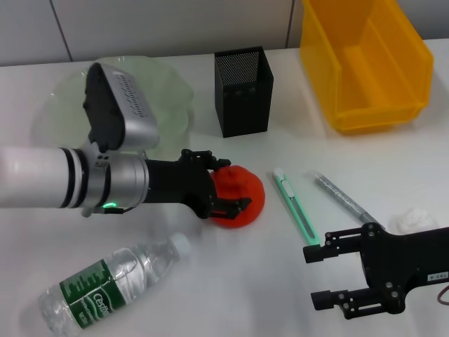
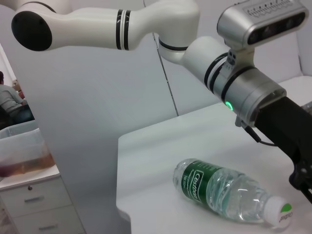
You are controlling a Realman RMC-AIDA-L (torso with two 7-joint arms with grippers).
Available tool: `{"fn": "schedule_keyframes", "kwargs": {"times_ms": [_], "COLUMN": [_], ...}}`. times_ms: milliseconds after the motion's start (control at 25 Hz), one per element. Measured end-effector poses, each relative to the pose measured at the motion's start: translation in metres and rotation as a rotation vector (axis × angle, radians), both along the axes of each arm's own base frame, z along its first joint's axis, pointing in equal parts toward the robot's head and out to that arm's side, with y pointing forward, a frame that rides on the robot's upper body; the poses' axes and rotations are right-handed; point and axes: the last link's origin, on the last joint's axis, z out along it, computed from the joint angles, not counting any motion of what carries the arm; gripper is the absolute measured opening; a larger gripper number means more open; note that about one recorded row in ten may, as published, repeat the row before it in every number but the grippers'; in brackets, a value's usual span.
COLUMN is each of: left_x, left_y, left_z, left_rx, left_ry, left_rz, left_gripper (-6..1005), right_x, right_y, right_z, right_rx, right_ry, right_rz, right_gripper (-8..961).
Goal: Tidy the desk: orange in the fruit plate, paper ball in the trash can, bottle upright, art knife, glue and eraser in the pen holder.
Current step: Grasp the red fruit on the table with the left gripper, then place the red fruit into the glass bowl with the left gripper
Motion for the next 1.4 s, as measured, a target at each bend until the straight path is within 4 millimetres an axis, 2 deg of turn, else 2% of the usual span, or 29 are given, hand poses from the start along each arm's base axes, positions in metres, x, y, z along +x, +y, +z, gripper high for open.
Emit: {"fn": "schedule_keyframes", "kwargs": {"times_ms": [440,640,920,1000,1040,1160,1200,1240,1400], "left_x": [0.004,0.002,0.0,0.009,0.019,0.023,0.031,0.031,0.04], "left_y": [0.001,0.0,0.001,-0.004,-0.011,-0.015,-0.018,-0.018,-0.017], "left_z": [-0.005,-0.006,-0.006,0.0,0.011,0.019,0.036,0.036,0.069], "left_rx": [0.008,0.006,0.01,-0.02,-0.042,-0.046,-0.042,-0.042,0.005], "left_ry": [-0.017,-0.014,-0.013,-0.053,-0.105,-0.132,-0.183,-0.183,-0.263], "left_rz": [0.013,0.021,0.033,0.01,-0.01,-0.019,-0.034,-0.034,-0.027], "left_gripper": [634,419,293,272,262,230,220,210,173], "right_x": [0.001,0.001,0.001,0.0,0.0,0.0,0.0,0.0,-0.001], "right_y": [0.003,0.004,0.005,0.006,0.006,0.007,0.007,0.007,0.008], "right_z": [-0.002,-0.002,-0.002,-0.001,-0.001,-0.001,-0.001,-0.001,-0.001], "right_rx": [0.006,0.01,0.015,0.016,0.016,0.018,0.02,0.02,0.023], "right_ry": [-0.015,-0.014,-0.016,-0.015,-0.015,-0.016,-0.016,-0.016,-0.016], "right_rz": [-0.018,-0.02,-0.021,-0.025,-0.025,-0.024,-0.024,-0.024,-0.023], "right_gripper": [661,661,661,661,661,661,661,661,661]}}
